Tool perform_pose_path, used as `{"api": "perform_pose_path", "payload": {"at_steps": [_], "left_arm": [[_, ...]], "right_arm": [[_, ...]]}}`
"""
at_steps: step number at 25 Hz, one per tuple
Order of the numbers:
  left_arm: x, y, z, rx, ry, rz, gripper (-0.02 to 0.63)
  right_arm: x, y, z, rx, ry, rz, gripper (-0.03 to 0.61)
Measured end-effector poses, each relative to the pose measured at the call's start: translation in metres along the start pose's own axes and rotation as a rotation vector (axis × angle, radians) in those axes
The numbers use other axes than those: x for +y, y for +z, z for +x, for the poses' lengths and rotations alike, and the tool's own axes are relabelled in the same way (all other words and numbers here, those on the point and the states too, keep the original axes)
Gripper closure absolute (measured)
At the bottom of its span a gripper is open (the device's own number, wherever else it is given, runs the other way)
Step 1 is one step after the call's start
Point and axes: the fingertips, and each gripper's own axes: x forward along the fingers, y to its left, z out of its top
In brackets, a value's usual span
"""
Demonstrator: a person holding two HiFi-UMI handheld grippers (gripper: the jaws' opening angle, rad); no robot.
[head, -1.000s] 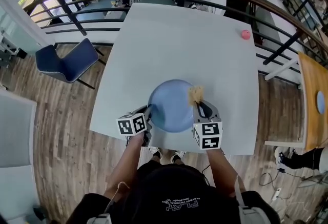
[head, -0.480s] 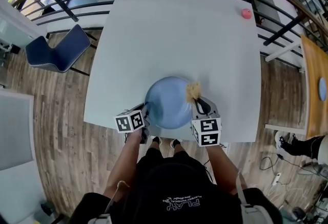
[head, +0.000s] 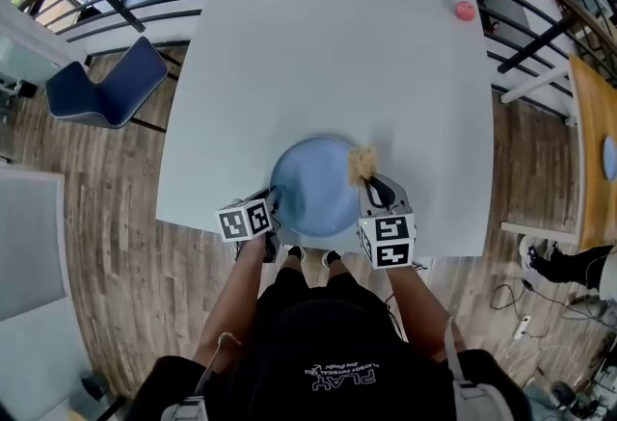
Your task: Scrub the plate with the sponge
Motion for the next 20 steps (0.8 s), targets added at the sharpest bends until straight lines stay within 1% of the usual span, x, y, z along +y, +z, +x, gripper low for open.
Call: {"api": "perform_pose_path", "payload": {"at_steps": [6,9,10,12,14,18,20], "left_arm": [[0.007,-0.007,0.001,0.016,0.087,0.045,0.58],[0.009,-0.008,-0.003,0.005,0.109,0.067,0.577],[0.01,-0.007,-0.004,-0.001,0.112,0.068,0.569],[0.014,-0.004,-0.007,-0.012,0.119,0.064,0.53],[0.016,0.003,-0.011,-0.029,0.135,0.068,0.497],[0.006,0.031,-0.026,-0.093,0.151,0.11,0.497],[-0.005,0.05,-0.035,-0.138,0.14,0.137,0.499]], "right_arm": [[0.003,0.003,-0.002,0.0,0.013,-0.006,0.534],[0.005,0.004,-0.002,-0.006,0.015,-0.009,0.534],[0.006,0.005,-0.002,-0.009,0.015,-0.011,0.534],[0.007,0.008,0.0,-0.018,0.015,-0.013,0.534],[0.008,0.013,0.002,-0.027,0.015,-0.015,0.534],[0.007,0.027,0.001,-0.05,0.011,-0.034,0.534],[0.008,0.036,-0.001,-0.07,0.01,-0.038,0.534]]}}
